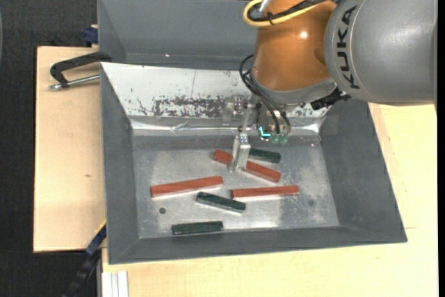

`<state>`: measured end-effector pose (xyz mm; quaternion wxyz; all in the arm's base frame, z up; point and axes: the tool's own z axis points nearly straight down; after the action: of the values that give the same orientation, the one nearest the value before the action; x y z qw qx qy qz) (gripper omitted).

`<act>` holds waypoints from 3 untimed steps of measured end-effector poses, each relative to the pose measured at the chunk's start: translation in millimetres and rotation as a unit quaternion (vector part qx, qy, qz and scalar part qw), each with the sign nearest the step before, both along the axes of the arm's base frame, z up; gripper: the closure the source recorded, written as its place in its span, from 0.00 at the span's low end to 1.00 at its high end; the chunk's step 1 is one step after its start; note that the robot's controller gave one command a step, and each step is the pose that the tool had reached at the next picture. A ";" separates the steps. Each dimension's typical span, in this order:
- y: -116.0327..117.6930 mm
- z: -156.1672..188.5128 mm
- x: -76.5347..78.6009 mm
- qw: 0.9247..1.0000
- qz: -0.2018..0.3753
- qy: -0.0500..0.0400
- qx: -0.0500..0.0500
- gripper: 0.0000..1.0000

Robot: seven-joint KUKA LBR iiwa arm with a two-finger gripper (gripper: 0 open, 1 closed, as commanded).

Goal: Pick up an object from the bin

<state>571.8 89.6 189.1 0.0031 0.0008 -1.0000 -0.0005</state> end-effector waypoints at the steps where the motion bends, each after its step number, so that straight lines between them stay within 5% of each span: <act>1: -0.4 4.2 1.8 1.000 -0.001 -0.004 0.000 0.00; 2: -0.7 3.0 1.9 1.000 0.000 -0.005 0.001 0.00; 3: -3.2 -40.9 -1.2 0.999 0.047 -0.001 0.000 0.00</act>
Offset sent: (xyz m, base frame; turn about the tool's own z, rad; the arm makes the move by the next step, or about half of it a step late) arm -0.0141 -0.0291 -0.1166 -0.0047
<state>570.6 86.4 148.2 0.0025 0.0482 -0.9988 -0.0002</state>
